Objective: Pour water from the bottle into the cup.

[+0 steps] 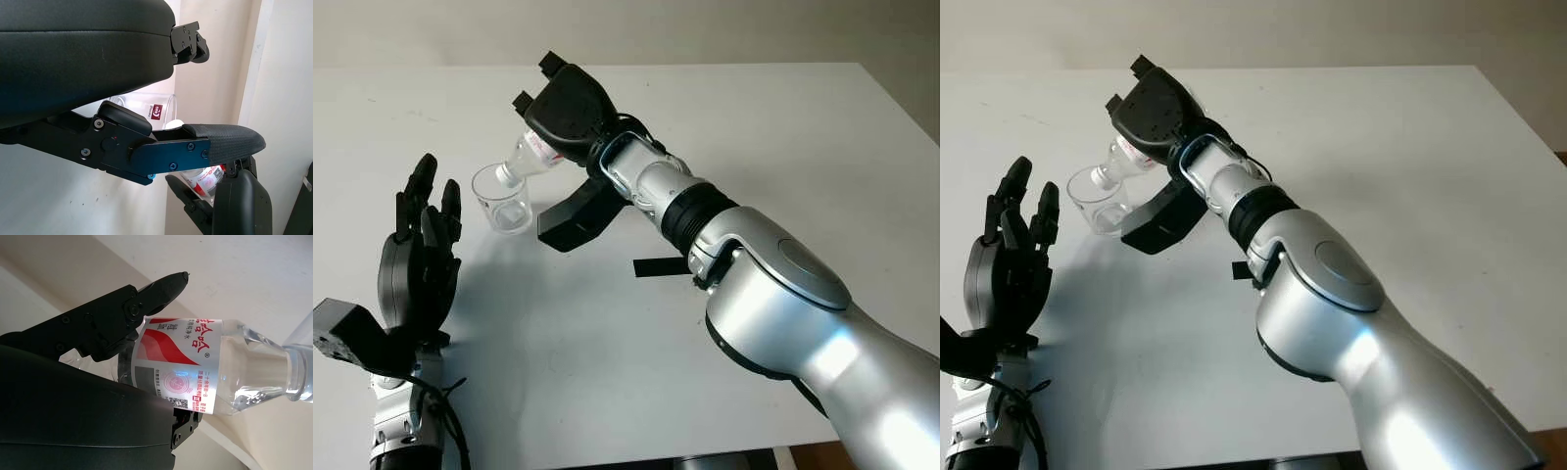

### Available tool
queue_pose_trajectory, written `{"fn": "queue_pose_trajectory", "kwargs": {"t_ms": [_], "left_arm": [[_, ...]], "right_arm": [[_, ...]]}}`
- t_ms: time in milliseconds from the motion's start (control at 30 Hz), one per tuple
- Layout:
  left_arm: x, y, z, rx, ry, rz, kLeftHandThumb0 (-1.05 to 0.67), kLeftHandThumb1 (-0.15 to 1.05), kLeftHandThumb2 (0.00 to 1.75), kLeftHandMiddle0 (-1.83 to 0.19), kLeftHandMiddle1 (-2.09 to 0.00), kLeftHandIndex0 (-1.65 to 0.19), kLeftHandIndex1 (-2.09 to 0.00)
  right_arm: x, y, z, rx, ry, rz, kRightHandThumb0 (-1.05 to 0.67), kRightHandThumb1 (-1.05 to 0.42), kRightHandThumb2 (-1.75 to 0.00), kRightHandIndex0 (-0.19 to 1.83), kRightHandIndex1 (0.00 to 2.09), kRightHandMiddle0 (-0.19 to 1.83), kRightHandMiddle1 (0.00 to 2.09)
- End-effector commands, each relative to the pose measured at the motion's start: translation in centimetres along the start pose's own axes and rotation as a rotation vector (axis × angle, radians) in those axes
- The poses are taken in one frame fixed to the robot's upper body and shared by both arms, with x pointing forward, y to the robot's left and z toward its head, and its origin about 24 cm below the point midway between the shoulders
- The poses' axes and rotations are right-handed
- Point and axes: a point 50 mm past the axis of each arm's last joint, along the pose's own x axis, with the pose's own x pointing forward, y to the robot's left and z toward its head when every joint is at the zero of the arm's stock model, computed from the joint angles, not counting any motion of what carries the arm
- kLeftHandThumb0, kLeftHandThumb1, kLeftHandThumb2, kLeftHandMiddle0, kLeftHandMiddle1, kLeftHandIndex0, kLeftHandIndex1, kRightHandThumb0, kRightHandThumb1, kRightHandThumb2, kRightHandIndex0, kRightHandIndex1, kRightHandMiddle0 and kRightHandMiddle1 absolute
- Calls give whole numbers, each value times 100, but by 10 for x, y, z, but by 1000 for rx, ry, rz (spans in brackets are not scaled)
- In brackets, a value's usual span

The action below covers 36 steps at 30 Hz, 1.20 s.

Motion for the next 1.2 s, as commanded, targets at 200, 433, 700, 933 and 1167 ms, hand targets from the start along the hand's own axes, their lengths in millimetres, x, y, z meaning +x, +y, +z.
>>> {"fn": "queue_pose_trajectory", "kwargs": {"t_ms": [200, 433, 700, 933, 1167], "left_arm": [[-7, -2, -11, -22, 37, 8, -85, 105, 54, -3, 0, 19, -51], [-8, -3, -12, -19, 49, 13, -84, 105, 56, -4, 0, 19, -52], [-9, -1, -13, -18, 45, 16, -85, 105, 55, -3, 0, 19, -52], [-10, 0, -13, -14, 43, 19, -85, 105, 56, -5, 0, 19, -53], [-10, 5, -11, -19, 49, 5, -84, 105, 54, -4, 0, 19, -53]], "right_arm": [[3, -9, -9, 52, 40, -27, -36, -98, -5, 54, 209, 29, 76], [5, -14, -13, 435, 158, -71, -34, -98, -6, 32, 209, 27, 107], [6, -21, -26, 756, 241, -125, -23, -100, -6, 54, 209, -1, 165], [-3, -3, -46, 1223, 428, -123, -13, -104, -12, 62, 209, 29, 207], [-24, 38, -60, 1723, 492, -44, -20, -105, -15, 124, 209, 129, 209]]}}
